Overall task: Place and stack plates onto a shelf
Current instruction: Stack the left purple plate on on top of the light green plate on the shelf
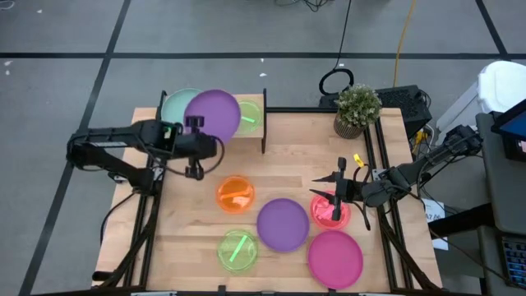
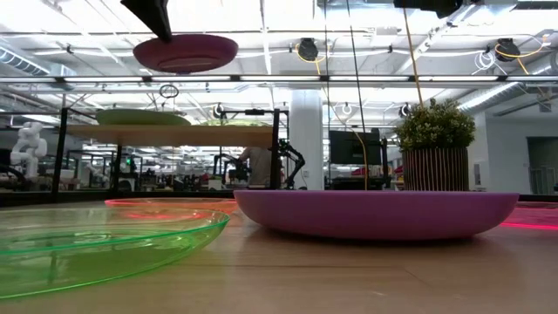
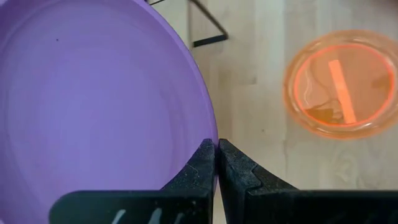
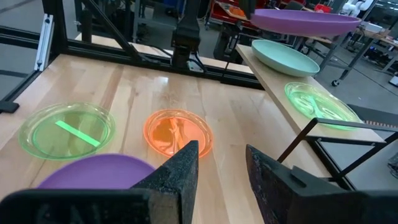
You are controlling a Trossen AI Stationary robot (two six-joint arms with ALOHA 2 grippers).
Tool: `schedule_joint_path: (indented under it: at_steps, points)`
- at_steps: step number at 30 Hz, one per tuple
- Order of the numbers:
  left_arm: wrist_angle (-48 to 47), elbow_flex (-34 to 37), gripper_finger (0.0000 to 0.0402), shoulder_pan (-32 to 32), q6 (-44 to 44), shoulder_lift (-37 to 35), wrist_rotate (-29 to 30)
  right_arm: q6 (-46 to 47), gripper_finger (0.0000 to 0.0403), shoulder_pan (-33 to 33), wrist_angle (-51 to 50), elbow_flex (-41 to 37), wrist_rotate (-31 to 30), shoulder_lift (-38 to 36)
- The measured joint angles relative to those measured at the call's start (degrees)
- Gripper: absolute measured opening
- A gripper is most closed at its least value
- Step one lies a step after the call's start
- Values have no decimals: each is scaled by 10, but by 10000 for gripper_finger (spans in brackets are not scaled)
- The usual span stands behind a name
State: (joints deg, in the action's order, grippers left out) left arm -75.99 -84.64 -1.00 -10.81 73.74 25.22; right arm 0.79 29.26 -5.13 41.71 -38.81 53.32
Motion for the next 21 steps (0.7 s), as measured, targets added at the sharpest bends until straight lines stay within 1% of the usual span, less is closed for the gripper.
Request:
schedule_joint_path:
  at_steps: [6,13,21]
  points:
    - [0,0,9,37,-12,-28,0,-3,118,0,1,0,0,0]
    - [1,0,13,82,-50,-47,0,-4,118,0,1,0,0,0]
    - [7,0,13,162,-91,-48,-7,-4,118,0,1,0,0,0]
